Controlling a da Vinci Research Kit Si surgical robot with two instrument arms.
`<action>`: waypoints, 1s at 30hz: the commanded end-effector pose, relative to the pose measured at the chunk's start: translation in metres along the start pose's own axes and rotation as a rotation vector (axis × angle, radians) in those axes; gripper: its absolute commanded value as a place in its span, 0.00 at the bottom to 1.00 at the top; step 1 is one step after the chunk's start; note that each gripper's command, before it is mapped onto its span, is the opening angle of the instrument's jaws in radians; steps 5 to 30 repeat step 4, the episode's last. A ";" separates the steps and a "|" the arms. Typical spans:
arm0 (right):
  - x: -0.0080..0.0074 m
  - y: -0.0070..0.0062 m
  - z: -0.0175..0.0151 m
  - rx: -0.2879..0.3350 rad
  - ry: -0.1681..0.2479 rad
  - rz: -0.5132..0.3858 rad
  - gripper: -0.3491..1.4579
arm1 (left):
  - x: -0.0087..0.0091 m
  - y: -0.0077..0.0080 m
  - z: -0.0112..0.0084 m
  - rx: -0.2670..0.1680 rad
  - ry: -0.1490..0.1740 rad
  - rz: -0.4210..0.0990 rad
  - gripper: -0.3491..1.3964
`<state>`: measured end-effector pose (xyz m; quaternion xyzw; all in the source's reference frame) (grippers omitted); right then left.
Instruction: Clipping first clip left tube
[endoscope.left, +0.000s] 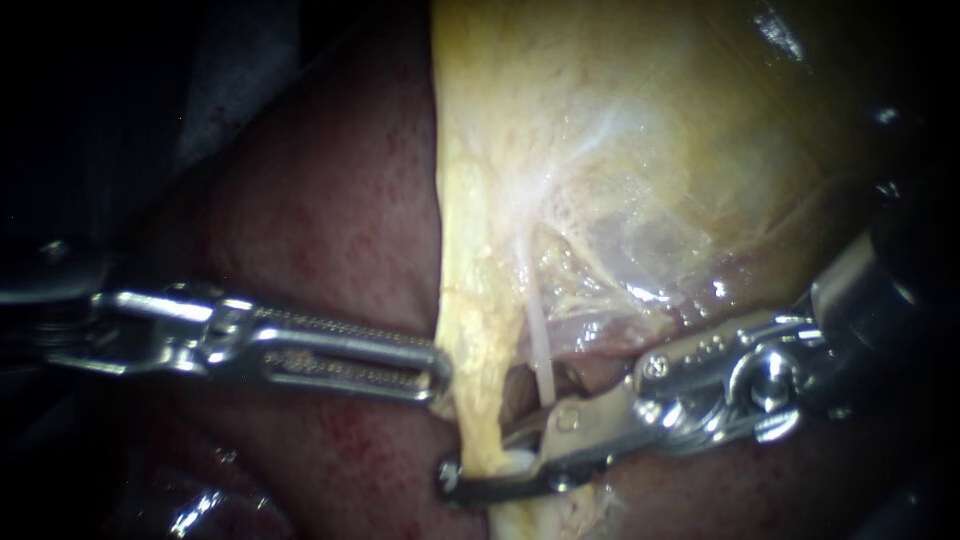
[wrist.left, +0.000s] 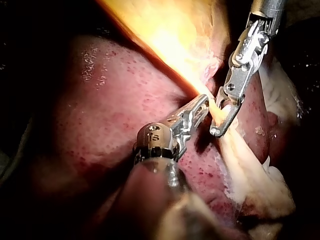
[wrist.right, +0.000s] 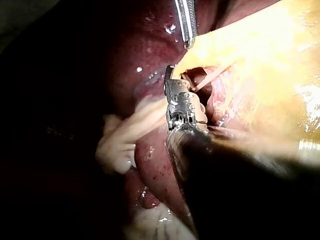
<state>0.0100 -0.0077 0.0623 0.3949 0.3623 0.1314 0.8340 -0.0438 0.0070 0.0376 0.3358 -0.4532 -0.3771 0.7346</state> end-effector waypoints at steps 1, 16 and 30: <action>0.0000 0.0000 0.0000 0.001 -0.001 0.002 0.00 | 0.0000 0.0000 0.0000 -0.001 0.000 0.000 0.00; -0.0001 0.0000 0.0001 0.001 -0.001 0.001 0.00 | 0.0000 0.0001 0.0001 0.000 0.000 0.000 0.00; -0.0001 0.0000 0.0001 0.001 -0.001 0.001 0.00 | 0.0000 0.0001 0.0001 0.000 0.000 0.000 0.00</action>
